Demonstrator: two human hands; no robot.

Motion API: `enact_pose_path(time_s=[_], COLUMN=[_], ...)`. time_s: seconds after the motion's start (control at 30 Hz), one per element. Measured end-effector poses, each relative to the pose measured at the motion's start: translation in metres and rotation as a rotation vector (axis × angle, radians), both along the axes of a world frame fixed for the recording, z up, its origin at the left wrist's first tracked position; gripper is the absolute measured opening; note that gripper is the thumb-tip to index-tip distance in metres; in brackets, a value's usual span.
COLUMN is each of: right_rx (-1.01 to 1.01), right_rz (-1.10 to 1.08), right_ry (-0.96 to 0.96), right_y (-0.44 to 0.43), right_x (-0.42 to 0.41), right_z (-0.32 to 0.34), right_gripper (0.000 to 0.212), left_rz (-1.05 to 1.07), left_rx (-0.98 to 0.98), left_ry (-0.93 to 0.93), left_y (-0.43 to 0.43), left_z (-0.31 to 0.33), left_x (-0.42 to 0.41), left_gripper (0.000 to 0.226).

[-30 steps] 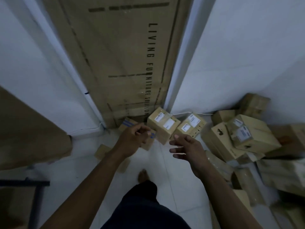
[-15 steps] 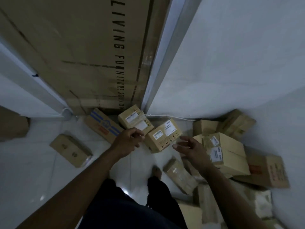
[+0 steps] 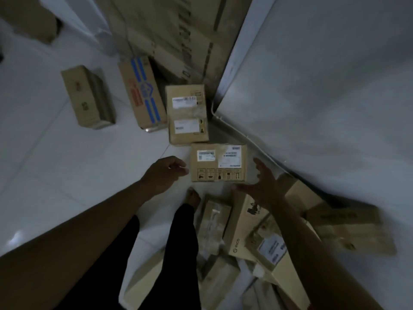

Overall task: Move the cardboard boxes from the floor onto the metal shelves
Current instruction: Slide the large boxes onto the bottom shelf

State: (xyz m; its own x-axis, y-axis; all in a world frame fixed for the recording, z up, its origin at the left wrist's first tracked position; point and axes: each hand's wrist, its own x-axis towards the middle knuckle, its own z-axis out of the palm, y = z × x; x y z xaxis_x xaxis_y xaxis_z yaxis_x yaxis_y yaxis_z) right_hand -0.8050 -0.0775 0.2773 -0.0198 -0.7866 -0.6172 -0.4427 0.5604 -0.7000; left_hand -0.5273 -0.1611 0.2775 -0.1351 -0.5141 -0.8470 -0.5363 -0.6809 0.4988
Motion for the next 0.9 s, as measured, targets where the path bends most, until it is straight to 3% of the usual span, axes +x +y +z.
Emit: enact_pose_path(time_s=[0.1,0.23,0.33,0.43,0.57,0.9], right_rx=[-0.083,0.103,0.08,0.08,0.079,0.008], right_rz=[0.117,0.506,0.74,0.882,0.961,1.104], right_ry=[0.147,0.521,0.613,0.657,0.689,0.712], right_y=[-0.017,-0.032,-0.049,-0.067,-0.067,-0.068], right_x=[-0.01,-0.023,-0.027,-0.03,-0.033,-0.019], right_z=[-0.061,-0.152,-0.205,-0.24,-0.242,-0.229], right_gripper=[0.087,0.142,0.154,0.161,0.166,0.152], left_rz=[0.082,0.143,0.184,0.214,0.264,0.249], left_rx=[0.059,0.146,0.174,0.177,0.204,0.276], left_ry=[-0.008,-0.046,-0.068,-0.026,0.04,0.077], left_y=[0.004,0.005,0.001,0.002,0.012,0.023], left_z=[-0.061,-0.15,-0.207,-0.248,-0.261,-0.257], left_x=[-0.023,-0.043,-0.05,-0.051,-0.053,-0.038], left_gripper=[0.026,0.047,0.07,0.075,0.059,0.066])
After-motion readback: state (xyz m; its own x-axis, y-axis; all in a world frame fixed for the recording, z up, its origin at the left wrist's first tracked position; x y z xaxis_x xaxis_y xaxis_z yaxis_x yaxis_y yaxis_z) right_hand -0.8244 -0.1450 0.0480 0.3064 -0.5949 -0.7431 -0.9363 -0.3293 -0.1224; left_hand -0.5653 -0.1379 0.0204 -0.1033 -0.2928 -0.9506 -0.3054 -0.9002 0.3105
